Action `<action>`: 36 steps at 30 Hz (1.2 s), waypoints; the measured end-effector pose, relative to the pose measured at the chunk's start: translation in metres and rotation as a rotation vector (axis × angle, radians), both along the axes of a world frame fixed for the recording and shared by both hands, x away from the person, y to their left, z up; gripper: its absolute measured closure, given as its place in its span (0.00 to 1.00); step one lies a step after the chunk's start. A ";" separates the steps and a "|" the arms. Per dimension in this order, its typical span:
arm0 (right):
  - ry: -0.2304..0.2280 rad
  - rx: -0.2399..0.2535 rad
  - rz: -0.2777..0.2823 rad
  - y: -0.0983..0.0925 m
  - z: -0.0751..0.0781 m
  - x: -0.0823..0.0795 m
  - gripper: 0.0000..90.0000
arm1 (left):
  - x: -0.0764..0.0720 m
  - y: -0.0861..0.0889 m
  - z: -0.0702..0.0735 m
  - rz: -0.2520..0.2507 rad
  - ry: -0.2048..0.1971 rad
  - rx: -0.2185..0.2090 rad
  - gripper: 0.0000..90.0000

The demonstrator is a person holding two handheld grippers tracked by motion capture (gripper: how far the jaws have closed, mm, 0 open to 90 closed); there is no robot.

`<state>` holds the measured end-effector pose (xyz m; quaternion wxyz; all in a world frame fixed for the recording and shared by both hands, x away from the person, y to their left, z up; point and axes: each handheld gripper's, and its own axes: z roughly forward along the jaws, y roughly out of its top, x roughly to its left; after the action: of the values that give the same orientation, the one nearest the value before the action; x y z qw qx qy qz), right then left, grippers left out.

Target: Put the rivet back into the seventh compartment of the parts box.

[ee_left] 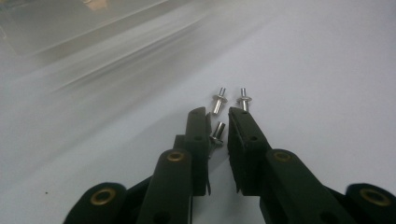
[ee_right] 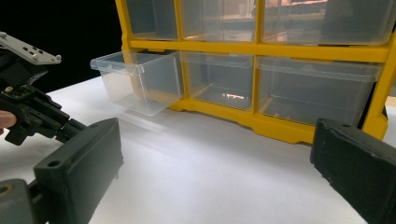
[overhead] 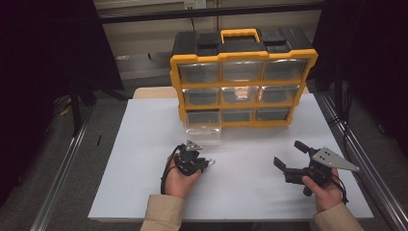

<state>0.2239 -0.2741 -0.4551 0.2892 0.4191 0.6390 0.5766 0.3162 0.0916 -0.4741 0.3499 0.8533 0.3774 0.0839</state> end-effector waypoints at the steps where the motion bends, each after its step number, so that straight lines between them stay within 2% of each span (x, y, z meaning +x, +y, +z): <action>1: -0.002 -0.003 0.004 0.000 0.000 0.000 0.02 | 0.000 0.000 0.000 0.005 0.002 -0.001 0.90; 3: -0.003 -0.009 0.005 0.000 0.000 0.000 0.02 | 0.001 0.001 0.000 0.004 0.015 -0.009 0.92; 5: -0.001 -0.007 0.006 0.000 0.000 0.000 0.02 | 0.000 -0.001 0.000 0.016 0.000 -0.006 0.92; 7: 0.000 -0.002 0.000 0.000 0.000 0.000 0.02 | -0.001 -0.001 0.000 0.022 0.003 -0.005 0.92; 11: -0.001 -0.002 0.001 0.000 0.000 0.000 0.02 | 0.000 0.001 0.002 0.028 0.023 -0.006 0.92; 14: -0.002 -0.001 -0.001 0.000 0.000 0.000 0.02 | -0.001 0.001 0.003 0.046 0.033 -0.041 0.93; 18: -0.002 -0.002 0.002 -0.001 0.000 0.000 0.02 | -0.001 0.002 0.006 0.058 0.049 -0.051 0.93; 29: -0.003 -0.007 -0.001 -0.001 0.000 0.000 0.02 | 0.001 0.006 0.018 0.073 0.085 -0.074 0.93; 36: -0.003 -0.003 0.000 -0.001 0.000 0.000 0.02 | 0.003 0.007 0.028 0.076 0.082 -0.077 0.93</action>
<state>0.2236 -0.2755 -0.4548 0.2907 0.4180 0.6392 0.5763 0.3190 0.0991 -0.4456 0.3632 0.8270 0.4265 0.0477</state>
